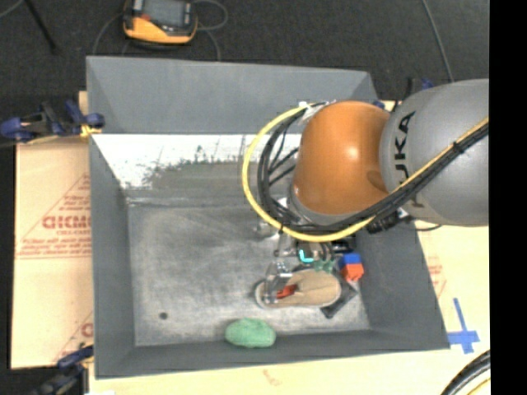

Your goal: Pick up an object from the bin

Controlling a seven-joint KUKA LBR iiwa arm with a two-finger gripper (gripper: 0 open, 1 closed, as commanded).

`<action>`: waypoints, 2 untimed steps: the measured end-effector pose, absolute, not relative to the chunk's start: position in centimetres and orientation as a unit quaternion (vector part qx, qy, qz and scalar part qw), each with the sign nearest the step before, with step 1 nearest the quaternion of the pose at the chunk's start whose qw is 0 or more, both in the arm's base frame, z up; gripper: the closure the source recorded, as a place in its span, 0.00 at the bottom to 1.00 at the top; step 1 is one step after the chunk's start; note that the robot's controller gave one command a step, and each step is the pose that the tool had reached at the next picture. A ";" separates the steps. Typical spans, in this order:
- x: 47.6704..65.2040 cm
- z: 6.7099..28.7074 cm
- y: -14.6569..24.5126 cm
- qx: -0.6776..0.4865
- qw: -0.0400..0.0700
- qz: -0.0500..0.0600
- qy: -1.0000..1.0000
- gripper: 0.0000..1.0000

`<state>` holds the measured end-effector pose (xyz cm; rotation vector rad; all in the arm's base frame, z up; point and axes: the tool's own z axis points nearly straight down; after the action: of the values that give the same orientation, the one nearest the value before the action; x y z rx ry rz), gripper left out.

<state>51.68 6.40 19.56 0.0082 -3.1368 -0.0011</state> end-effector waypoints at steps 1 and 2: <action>51.9 19.9 6.4 0.002 -0.001 -0.001 -1.000 0.00; 53.4 8.0 -2.1 0.004 -0.005 -0.007 -1.000 1.00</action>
Offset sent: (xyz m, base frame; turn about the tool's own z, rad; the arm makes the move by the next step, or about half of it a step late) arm 0.0109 -0.0929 -0.1256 -0.0017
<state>53.41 -2.12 7.97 0.0140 -3.1519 -0.0227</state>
